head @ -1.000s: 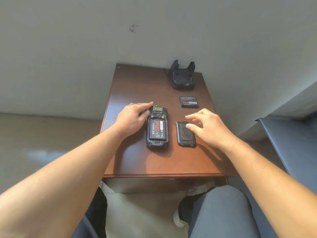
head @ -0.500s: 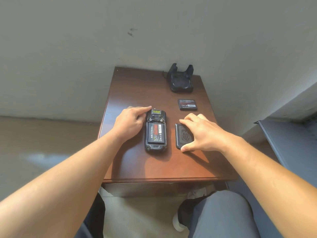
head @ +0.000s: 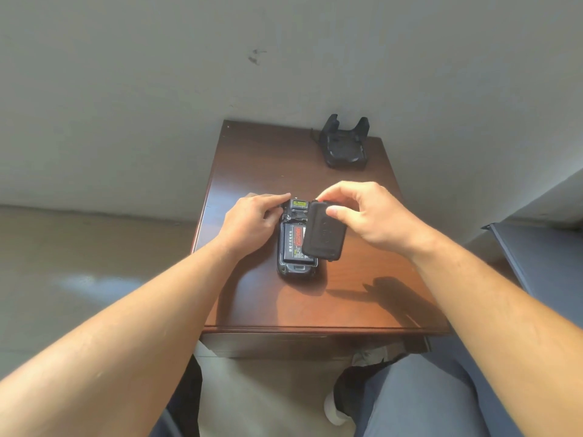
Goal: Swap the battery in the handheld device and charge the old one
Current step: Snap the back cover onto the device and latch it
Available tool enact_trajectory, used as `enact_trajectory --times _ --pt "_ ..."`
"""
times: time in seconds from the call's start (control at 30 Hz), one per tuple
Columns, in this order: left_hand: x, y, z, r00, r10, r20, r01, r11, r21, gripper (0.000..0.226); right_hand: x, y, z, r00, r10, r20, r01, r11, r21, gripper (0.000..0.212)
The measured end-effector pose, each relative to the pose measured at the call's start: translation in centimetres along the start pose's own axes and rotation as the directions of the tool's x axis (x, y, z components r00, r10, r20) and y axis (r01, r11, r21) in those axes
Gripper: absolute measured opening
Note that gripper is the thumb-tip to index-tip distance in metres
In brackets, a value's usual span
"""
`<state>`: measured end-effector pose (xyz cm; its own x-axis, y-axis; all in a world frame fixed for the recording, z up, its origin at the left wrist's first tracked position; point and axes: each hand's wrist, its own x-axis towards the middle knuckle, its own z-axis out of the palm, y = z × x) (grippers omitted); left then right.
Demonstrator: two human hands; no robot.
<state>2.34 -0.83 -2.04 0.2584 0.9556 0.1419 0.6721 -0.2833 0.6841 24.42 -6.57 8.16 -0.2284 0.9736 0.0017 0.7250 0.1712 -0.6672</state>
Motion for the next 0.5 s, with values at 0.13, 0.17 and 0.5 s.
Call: enact_trajectory --times 0.13,0.17,0.5 --pt "0.1 -0.3 -0.1 1.0 0.011 0.014 -0.011 1.0 0.015 0.035 1.2 -1.4 1.2 0.999 -0.034 0.013 0.032 0.992 0.124 0.017" --pt "0.1 -0.4 -0.1 1.0 0.012 0.015 -0.013 1.0 0.013 0.034 1.4 -1.6 1.8 0.999 -0.043 0.022 0.04 0.993 0.113 0.018" --pt "0.1 -0.4 0.1 1.0 0.02 0.01 -0.02 0.999 0.027 0.037 2.2 0.0 3.9 0.999 -0.039 0.03 0.038 0.999 0.027 0.021"
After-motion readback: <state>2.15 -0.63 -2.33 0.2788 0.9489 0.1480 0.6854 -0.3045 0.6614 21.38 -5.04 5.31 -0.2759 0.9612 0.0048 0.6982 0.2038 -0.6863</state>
